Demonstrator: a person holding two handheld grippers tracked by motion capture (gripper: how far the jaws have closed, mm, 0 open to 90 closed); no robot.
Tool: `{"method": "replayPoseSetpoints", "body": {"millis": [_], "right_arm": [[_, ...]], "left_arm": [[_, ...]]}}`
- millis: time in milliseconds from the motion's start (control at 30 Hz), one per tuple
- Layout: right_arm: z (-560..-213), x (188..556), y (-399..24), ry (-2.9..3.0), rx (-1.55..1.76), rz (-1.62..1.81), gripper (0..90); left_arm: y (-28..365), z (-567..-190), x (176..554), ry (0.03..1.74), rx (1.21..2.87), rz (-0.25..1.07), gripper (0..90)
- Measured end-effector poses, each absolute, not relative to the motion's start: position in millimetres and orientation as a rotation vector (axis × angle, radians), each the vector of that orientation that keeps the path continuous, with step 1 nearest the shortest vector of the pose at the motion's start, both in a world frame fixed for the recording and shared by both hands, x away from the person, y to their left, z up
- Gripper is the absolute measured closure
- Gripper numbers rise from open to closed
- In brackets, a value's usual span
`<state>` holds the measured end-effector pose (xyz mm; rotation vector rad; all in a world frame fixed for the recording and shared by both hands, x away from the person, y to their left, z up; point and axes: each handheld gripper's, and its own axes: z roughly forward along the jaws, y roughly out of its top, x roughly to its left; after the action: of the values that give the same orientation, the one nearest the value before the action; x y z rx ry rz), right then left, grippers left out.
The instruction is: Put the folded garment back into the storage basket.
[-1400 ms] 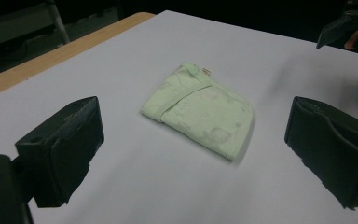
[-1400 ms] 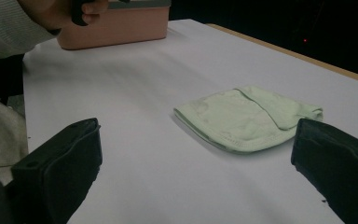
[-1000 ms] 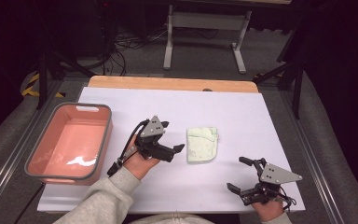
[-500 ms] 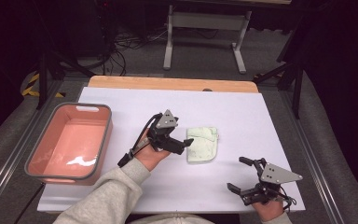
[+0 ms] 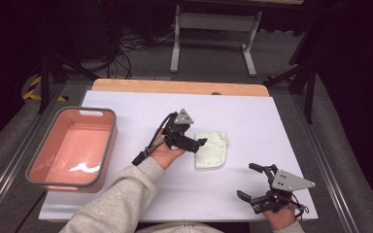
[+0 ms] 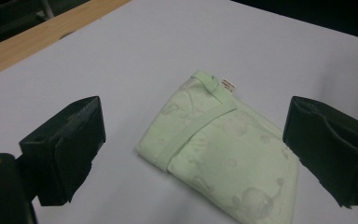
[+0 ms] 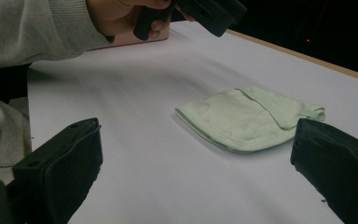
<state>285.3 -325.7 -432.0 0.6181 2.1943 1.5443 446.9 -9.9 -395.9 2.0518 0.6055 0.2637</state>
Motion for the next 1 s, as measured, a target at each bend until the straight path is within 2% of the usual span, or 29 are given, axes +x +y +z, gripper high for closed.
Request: {"method": "replayPoseSetpoints", "body": {"millis": [533,1000], "right_arm": [[-432.6,285.8,-326.3,2.2,0.616,1.552,2.4],[-433.1,286.6,-327.3,2.204,0.617,1.558,2.4]], "left_arm": [[-28.4,-407.7,466.3,0.655,2.082,0.285,6.1],[-36.4,-419.5,479.3,0.708,2.074,0.215,6.9]]}}
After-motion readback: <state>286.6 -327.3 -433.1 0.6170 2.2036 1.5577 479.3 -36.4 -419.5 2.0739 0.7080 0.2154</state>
